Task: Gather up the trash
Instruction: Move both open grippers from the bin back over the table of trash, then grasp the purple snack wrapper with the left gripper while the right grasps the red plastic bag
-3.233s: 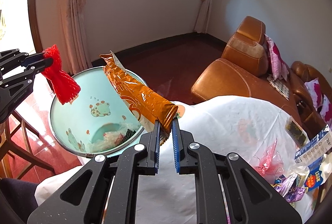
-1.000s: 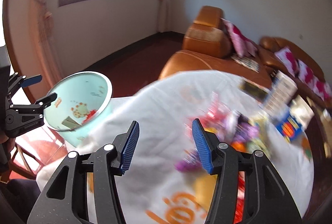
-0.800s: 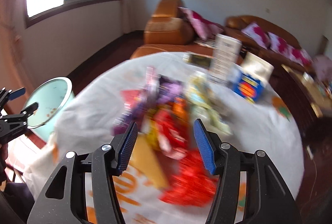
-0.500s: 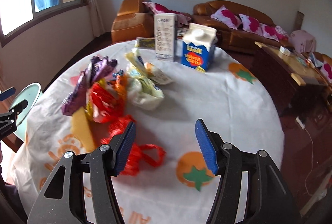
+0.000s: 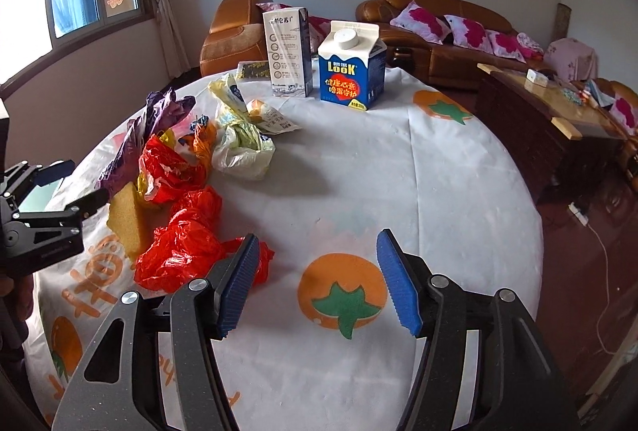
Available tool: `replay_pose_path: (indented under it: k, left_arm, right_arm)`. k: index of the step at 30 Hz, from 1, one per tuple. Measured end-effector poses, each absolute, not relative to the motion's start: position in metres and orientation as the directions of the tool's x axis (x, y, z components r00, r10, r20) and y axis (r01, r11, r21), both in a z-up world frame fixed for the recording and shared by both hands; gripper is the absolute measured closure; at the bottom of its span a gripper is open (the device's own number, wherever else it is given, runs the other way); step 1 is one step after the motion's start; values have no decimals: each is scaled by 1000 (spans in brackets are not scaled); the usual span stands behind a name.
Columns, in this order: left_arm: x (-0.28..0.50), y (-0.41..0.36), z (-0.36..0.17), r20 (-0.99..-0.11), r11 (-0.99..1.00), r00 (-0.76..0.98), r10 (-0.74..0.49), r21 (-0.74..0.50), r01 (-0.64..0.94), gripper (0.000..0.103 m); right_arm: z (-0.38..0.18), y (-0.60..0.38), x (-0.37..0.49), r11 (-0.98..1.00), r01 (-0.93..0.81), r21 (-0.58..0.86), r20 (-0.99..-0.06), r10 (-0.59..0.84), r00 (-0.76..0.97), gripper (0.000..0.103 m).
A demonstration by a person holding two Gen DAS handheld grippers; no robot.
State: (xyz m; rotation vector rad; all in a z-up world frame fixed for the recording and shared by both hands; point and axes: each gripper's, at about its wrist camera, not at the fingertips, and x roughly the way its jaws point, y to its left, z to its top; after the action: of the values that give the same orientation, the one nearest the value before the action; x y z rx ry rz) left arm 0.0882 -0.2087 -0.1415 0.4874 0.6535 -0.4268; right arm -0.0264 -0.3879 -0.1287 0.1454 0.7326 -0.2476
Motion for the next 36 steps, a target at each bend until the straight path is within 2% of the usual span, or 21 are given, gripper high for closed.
replay_pose_path:
  k: [2,3,4,5,6,16,25,30,31,36]
  left_arm:
    - [91,-212,-146,-674,797,703,-228,286,532,34]
    - [93,-215,-149,-681,790,693,-237,280,545,49]
    - [96,-217,-152,-696,780,675,-243,273,563,57]
    - [97,-218,-154,-706,776,663,-250,263,573,75]
    - [99,-217,-154,-715,771,648,-263,248,586,87]
    - [84,-169,-119,-632,743,736,-244,366,561,88]
    - [80,-99,-123,-673,801,720,-172,330,500,88]
    - [80,-83,-127,-691,815,703,-168,304,493,87]
    - [81,-81,-127,-692,818,701,-171,297,493,87]
    - [80,-80,-123,-687,823,704,-183,284,491,88]
  right_arm:
    - [-131,-389,-25,960,275,51,-679,-169,714,42]
    - [-132,-389,-24,960,276,52,-681,-168,712,42]
    - [-133,-389,-24,960,276,53,-683,-167,711,42]
    - [-134,-389,-25,960,276,54,-684,-165,711,42]
    - [-135,-389,-24,960,274,56,-684,-163,711,42]
    - [-127,-387,-28,954,283,97,-665,-149,732,42]
    - [-114,-365,-18,961,229,156,-630,-82,772,42]
    - [-117,-343,-10,974,158,164,-656,-12,755,43]
    - [-121,-339,-7,977,144,159,-675,1,738,46]
    - [-144,-328,2,981,103,165,-746,56,663,75]
